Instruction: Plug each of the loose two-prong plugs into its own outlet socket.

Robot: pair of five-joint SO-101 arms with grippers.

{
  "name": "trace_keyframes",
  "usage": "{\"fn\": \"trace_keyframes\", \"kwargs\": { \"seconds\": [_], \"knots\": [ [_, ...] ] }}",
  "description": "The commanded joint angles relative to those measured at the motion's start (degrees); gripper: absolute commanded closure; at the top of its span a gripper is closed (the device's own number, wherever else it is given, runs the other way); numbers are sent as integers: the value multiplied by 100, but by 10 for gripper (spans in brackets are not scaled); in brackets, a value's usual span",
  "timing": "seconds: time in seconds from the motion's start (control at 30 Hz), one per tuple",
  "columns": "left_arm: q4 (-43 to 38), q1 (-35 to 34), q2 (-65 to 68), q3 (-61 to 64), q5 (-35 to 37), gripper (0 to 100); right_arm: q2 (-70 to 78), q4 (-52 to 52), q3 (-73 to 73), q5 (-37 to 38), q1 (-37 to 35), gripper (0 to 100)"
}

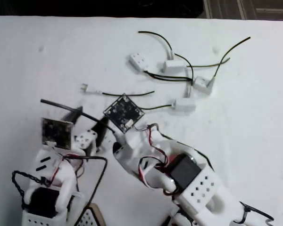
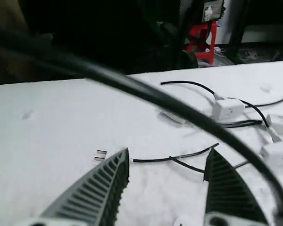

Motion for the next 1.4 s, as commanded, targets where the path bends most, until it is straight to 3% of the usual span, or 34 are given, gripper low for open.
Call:
{"fn": "trace_keyframes", "kwargs": {
  "seconds": [0.0, 0.3, 0.47, 0.6, 0.8, 1.0, 1.13, 1.37],
  "knots": [
    [527, 418, -48, -527, -387, 740, -92, -435, 105, -26, -66, 981],
    [1415, 1411, -57, -1108, -440, 740, -92, -804, 431, -44, -40, 981],
    [1442, 1376, -136, -1108, -677, 740, -92, -769, 440, -44, -22, 981],
    [1398, 523, -136, -1125, -659, 740, -84, -822, 431, -44, 136, 981],
    [1468, -1499, -136, -967, -659, 740, 356, -1191, 431, -44, 453, 981],
    [1284, -3222, -136, -176, -659, 740, 1587, -2255, 431, -18, 453, 981],
    [879, -3626, -136, 448, -659, 740, 2422, -3046, 431, 0, 479, 981],
    [501, -3635, -136, 870, -686, 740, 3451, -4013, 440, 0, 708, 981]
  ]
}}
